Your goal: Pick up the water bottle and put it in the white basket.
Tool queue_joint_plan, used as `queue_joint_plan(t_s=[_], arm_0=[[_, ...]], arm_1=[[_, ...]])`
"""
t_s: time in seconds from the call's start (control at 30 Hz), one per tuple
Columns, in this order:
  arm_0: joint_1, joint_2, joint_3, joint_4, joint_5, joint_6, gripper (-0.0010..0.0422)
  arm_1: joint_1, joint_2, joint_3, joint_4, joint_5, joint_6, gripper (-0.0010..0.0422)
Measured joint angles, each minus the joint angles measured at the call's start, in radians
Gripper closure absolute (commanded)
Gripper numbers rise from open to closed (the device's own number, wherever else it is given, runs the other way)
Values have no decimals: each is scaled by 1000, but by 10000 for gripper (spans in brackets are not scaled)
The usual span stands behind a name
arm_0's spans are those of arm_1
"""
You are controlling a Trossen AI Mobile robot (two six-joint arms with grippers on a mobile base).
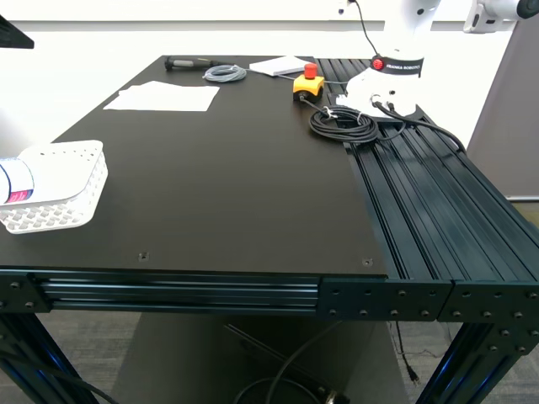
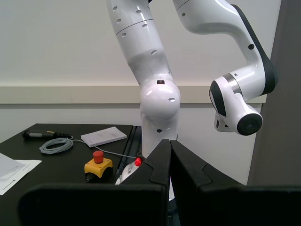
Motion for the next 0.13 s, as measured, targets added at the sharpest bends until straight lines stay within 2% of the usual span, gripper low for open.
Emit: queue_joint_plan(t_s=[0.13], arm_0=[[-1, 0, 0, 0, 0, 0, 412]], arm_1=[[0, 0, 0, 0, 0, 0, 83]])
